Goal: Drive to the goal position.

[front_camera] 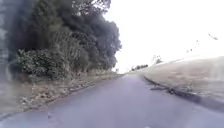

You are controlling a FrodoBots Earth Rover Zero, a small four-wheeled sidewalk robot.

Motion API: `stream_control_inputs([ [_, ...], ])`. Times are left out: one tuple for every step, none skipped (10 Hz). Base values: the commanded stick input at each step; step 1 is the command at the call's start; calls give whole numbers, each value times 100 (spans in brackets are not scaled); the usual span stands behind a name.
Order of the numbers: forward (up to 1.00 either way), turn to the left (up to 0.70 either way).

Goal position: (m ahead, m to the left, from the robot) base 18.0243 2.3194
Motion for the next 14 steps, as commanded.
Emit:
stream_control_inputs([
  [100,-40],
  [100,0],
  [100,0],
  [100,0],
  [100,0],
  [100,0],
  [100,0],
  [100,-3],
  [100,-30],
  [100,-40],
  [100,-40],
  [100,-15],
  [100,0],
  [100,0],
])
